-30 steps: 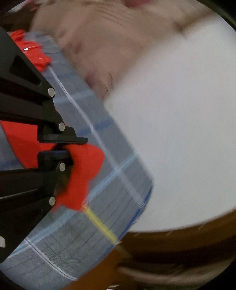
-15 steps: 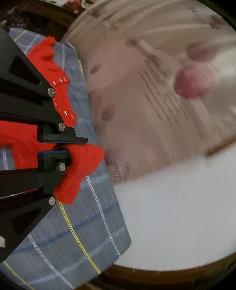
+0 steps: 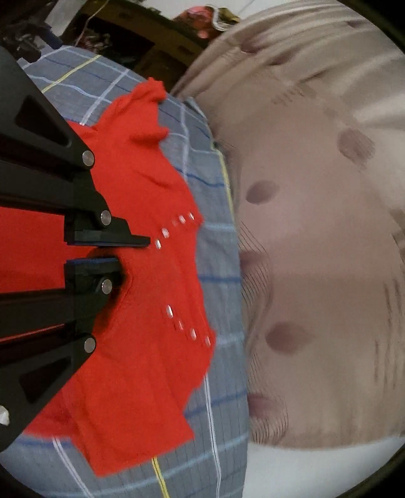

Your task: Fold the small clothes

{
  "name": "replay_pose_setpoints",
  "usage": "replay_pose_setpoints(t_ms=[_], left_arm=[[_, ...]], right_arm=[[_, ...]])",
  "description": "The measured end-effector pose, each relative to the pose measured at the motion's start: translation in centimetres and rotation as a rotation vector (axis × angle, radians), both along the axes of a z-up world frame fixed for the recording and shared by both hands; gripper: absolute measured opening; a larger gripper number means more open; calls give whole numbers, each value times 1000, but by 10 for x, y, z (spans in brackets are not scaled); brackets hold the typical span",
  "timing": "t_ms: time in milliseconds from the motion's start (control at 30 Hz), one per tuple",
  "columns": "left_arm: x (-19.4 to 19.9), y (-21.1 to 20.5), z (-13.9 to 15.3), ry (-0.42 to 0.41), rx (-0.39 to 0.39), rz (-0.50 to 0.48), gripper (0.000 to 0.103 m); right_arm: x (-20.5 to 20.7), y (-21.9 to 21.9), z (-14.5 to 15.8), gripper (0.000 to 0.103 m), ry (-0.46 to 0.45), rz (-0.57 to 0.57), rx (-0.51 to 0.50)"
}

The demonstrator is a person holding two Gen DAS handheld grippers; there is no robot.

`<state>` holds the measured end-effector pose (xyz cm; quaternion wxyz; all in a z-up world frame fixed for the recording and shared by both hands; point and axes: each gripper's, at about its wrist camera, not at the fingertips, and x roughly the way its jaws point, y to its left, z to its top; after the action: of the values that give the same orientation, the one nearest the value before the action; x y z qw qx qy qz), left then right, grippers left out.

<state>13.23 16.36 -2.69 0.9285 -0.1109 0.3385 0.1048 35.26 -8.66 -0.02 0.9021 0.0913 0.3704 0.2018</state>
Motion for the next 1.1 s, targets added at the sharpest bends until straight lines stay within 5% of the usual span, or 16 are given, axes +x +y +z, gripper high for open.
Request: replay_pose_setpoints(t_ms=[533,600,667,733,933,1100], left_arm=[[-1,32,-23,28,-94,31,103],[0,33,-24,29,-92,33,103],[0,33,-23,33,-93,36,103],[0,32,-22,33,-96,39,103],[2,24,-16,17,-87,8,103],[19,10,-2,-29,-116,-117,103]], right_arm=[[5,118,-35,9,19,132,-94],[5,129,-39,17,34,172,-75],[6,136,-40,54,42,212,-29],[4,131,-36,74,32,234,80],[-19,68,-17,75,44,271,384],[-63,-11,-22,75,-6,181,303]])
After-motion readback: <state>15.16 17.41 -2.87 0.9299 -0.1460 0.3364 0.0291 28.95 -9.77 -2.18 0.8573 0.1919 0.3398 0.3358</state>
